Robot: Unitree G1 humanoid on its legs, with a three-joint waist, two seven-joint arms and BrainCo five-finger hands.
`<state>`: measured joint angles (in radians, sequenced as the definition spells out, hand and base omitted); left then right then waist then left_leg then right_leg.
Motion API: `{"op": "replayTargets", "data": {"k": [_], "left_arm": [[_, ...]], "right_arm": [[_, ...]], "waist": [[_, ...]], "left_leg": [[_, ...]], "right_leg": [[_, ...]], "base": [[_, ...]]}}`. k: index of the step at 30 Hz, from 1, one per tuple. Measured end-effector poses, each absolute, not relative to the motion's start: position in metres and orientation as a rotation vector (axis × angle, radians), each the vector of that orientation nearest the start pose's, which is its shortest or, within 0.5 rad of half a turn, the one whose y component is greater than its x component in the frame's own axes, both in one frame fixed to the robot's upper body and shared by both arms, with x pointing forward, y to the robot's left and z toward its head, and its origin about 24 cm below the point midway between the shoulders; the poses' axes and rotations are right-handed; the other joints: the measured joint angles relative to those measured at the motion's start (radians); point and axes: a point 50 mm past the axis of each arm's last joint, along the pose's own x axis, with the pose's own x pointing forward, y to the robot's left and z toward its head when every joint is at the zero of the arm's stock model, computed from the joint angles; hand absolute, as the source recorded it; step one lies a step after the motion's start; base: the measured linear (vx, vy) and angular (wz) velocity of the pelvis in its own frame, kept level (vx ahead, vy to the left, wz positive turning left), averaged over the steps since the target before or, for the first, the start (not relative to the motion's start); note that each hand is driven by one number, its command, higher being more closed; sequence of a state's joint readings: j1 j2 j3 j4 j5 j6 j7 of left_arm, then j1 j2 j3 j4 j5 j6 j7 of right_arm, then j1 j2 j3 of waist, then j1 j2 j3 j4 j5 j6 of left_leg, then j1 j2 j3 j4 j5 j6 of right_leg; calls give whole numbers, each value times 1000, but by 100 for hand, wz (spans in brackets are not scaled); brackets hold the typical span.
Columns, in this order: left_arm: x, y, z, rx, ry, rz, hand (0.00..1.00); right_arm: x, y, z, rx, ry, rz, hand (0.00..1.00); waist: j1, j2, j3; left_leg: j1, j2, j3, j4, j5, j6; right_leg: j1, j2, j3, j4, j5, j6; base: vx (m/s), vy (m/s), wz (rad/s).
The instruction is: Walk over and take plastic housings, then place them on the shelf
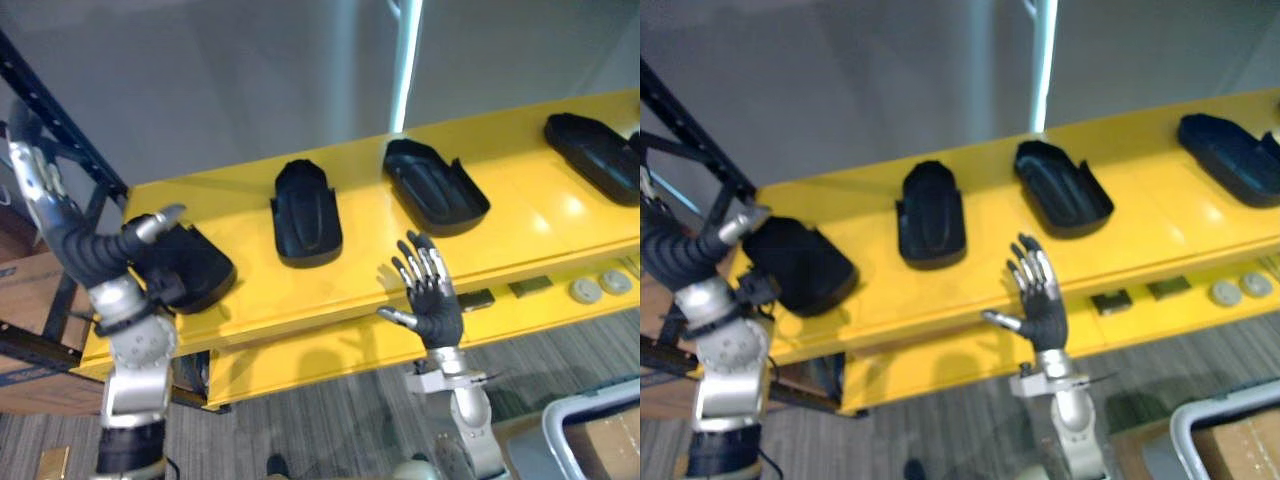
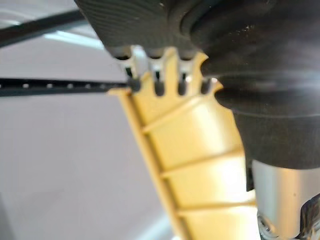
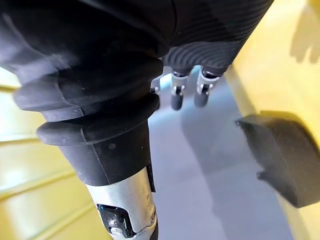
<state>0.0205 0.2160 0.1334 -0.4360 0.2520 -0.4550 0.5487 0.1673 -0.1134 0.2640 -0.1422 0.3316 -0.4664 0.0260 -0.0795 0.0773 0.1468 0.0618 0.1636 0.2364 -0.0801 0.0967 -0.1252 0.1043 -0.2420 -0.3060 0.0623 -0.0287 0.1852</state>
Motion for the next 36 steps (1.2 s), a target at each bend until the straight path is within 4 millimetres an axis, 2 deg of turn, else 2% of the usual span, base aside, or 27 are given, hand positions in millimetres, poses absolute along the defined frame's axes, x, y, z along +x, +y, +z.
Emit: {"op": "replayTargets", "data": {"k": [3, 7, 10, 14, 17, 18, 19, 20, 21, 22, 23, 24, 25, 27, 28, 30, 31, 34, 36], "left_arm": [[190, 199, 170, 283, -917, 484, 0], [179, 201, 148, 268, -798, 517, 0], [169, 205, 135, 237, -728, 606, 0], [162, 215, 120, 210, -630, 719, 0], [154, 236, 77, 196, -376, 847, 0], [149, 242, 55, 182, -262, 878, 0], [143, 246, 32, 179, -155, 902, 0], [139, 246, 21, 180, -100, 908, 0], [132, 246, -2, 181, 16, 906, 0], [126, 246, -15, 189, 80, 904, 0], [114, 245, -36, 204, 196, 900, 0], [102, 242, -55, 212, 296, 892, 0], [97, 240, -62, 213, 338, 889, 0], [79, 234, -82, 214, 460, 884, 0], [70, 230, -93, 210, 528, 877, 0], [62, 225, -102, 208, 588, 861, 0], [54, 222, -110, 207, 642, 843, 0], [45, 218, -118, 200, 706, 795, 0], [43, 218, -121, 198, 723, 761, 0]], "right_arm": [[210, -124, 77, 290, -399, 171, 0], [213, -125, 78, 303, -407, 130, 0], [214, -128, 72, 297, -395, 83, 0], [215, -131, 69, 298, -391, 49, 0], [217, -132, 60, 275, -355, 26, 0], [217, -133, 59, 271, -353, 10, 0], [217, -134, 58, 253, -357, -3, 0], [217, -135, 58, 250, -359, -11, 0], [218, -137, 58, 243, -366, -18, 0], [219, -138, 59, 239, -371, -21, 0], [222, -138, 60, 234, -378, -23, 0], [225, -137, 65, 226, -408, -17, 0], [227, -137, 69, 218, -436, -11, 0], [238, -135, 88, 193, -535, 30, 0], [248, -131, 103, 178, -598, 75, 0], [257, -125, 119, 167, -648, 122, 0], [265, -118, 133, 154, -691, 174, 0], [276, -103, 152, 129, -733, 256, 0], [281, -96, 156, 93, -736, 288, 0]], "waist": [[13, 2, -23], [32, -10, -42], [55, -29, -59], [65, -39, -56], [76, -41, -55], [84, -43, -54], [92, -47, -51], [95, -50, -50], [102, -56, -46], [106, -59, -44], [109, -70, -37], [117, -79, -31], [119, -85, -28], [124, -99, -20], [130, -103, -17], [142, -104, -15], [160, -106, -13], [179, -122, 5], [192, -134, 11]], "left_leg": [[-18, 1, -17, 0, 6, -8], [-31, 1, -35, -1, 13, -17], [-48, 2, -61, -5, 20, -21], [-65, 2, -87, -6, 27, -24], [-66, 3, -109, -6, 28, -24], [-71, 3, -118, -7, 30, -25], [-82, 4, -123, -7, 32, -24], [-86, 4, -125, -7, 34, -23], [-95, 5, -128, -7, 36, -23], [-98, 4, -132, -7, 38, -23], [-99, 5, -134, -7, 40, -24], [-98, 5, -137, -7, 40, -24], [-98, 5, -138, -7, 41, -25], [-98, 5, -143, -7, 44, -26], [-98, 5, -145, -7, 47, -24], [-97, 7, -146, -7, 48, -23], [-97, 11, -148, -7, 50, -25], [-101, 17, -174, -8, 53, -24], [-105, 20, -177, -8, 51, -21]], "right_leg": [[2, 3, -23, -10, 2, -5], [4, 7, -36, -17, 7, -8], [5, 10, -55, -20, 7, -8], [10, 14, -82, -22, 6, -9], [25, 18, -107, -23, 3, -14], [28, 20, -113, -25, 2, -15], [25, 22, -123, -27, 2, -15], [23, 22, -127, -27, 1, -16], [19, 23, -129, -27, 1, -16], [18, 23, -131, -27, 1, -17], [19, 24, -132, -27, 1, -17], [20, 24, -134, -26, 1, -17], [20, 24, -134, -24, 1, -17], [21, 24, -137, -19, 1, -17], [21, 24, -138, -16, 2, -17], [23, 25, -138, -15, 1, -18], [23, 29, -138, -15, 0, -19], [36, 40, -162, -18, -2, -22], [36, 43, -164, -18, -5, -26]], "base": [[-77, 13, 21], [-39, 6, 13], [-13, -9, 17], [5, -18, 22], [0, -24, 21], [-6, -23, 20], [-12, -27, 19], [-16, -21, 15], [-7, -18, 10], [3, -16, 9], [6, -19, 8], [2, -21, 4], [-5, -22, 4], [-20, -20, 4], [-35, -14, 3], [-47, -16, 1], [-54, -22, 1], [-59, -38, 15], [-41, -28, 17]]}}
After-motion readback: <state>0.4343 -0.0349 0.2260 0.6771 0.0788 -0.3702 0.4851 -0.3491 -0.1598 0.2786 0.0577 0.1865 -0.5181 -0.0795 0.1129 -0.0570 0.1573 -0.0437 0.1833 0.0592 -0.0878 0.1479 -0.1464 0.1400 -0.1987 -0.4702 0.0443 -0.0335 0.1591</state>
